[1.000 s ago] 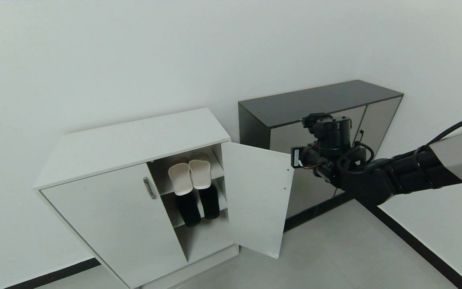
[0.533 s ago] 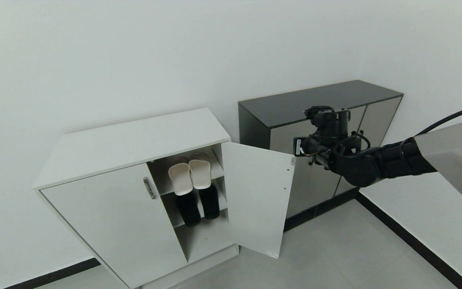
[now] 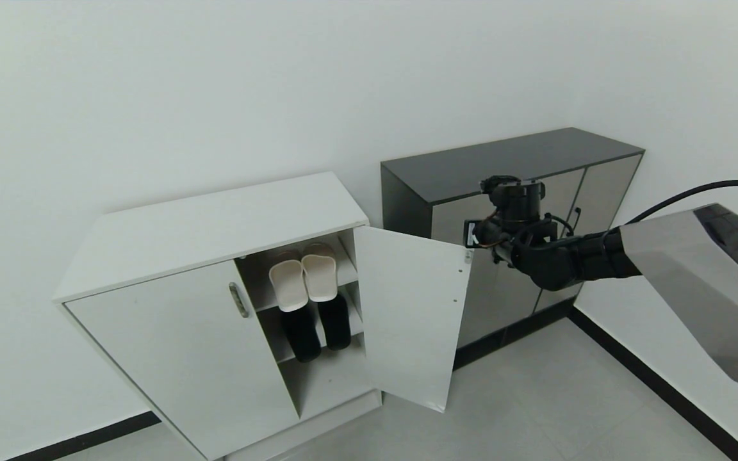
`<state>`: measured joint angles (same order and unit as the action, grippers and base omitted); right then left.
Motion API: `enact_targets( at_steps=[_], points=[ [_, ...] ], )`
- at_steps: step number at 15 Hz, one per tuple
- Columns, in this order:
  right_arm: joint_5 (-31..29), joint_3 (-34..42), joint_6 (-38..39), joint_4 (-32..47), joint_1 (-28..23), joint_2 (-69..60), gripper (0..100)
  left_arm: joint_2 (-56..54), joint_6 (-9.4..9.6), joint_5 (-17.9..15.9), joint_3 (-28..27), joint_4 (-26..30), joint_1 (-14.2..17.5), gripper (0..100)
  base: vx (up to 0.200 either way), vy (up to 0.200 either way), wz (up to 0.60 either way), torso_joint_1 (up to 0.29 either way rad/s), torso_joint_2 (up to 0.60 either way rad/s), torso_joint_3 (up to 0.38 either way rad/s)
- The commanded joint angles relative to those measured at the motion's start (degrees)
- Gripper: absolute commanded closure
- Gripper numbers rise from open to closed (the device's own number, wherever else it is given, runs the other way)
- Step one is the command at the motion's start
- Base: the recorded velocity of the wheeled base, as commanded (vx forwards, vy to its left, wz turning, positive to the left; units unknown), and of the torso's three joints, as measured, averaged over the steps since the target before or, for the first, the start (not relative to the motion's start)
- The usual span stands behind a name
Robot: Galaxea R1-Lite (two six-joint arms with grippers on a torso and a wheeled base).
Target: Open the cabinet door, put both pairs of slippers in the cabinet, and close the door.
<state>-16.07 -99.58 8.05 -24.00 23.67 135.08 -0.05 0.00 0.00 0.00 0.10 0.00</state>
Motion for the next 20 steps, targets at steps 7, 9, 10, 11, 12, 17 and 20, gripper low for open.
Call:
enact_targets(
  at_steps=[7,9,10,11,12,17,20],
  points=[
    [5.1,-3.9,3.8,2.2,-1.4,3.3,100,0.0,0.0,0.0,0.0,0.0,0.0,100,0.0,0.0,0.0,0.0,0.0,0.0],
    [5.4,-4.7,4.2,4.6,-1.4,3.3,100,0.0,0.0,0.0,0.0,0.0,0.0,100,0.0,0.0,0.0,0.0,0.0,0.0],
    [5.9,-5.0,5.0,5.0,-1.4,3.3,100,0.0,0.0,0.0,0.0,0.0,0.0,100,0.0,0.0,0.0,0.0,0.0,0.0],
    [6.7,-5.2,5.9,5.3,-1.3,3.3,100,0.0,0.0,0.0,0.0,0.0,0.0,100,0.0,0.0,0.0,0.0,0.0,0.0],
    [7.0,-5.4,6.0,5.9,-1.3,3.3,100,0.0,0.0,0.0,0.0,0.0,0.0,100,0.0,0.0,0.0,0.0,0.0,0.0],
    [7.0,-6.6,6.2,7.7,-1.1,4.1,100,0.0,0.0,0.0,0.0,0.0,0.0,100,0.0,0.0,0.0,0.0,0.0,0.0],
    [7.0,-6.9,6.2,7.7,-0.9,5.1,100,0.0,0.0,0.0,0.0,0.0,0.0,100,0.0,0.0,0.0,0.0,0.0,0.0]
  ],
)
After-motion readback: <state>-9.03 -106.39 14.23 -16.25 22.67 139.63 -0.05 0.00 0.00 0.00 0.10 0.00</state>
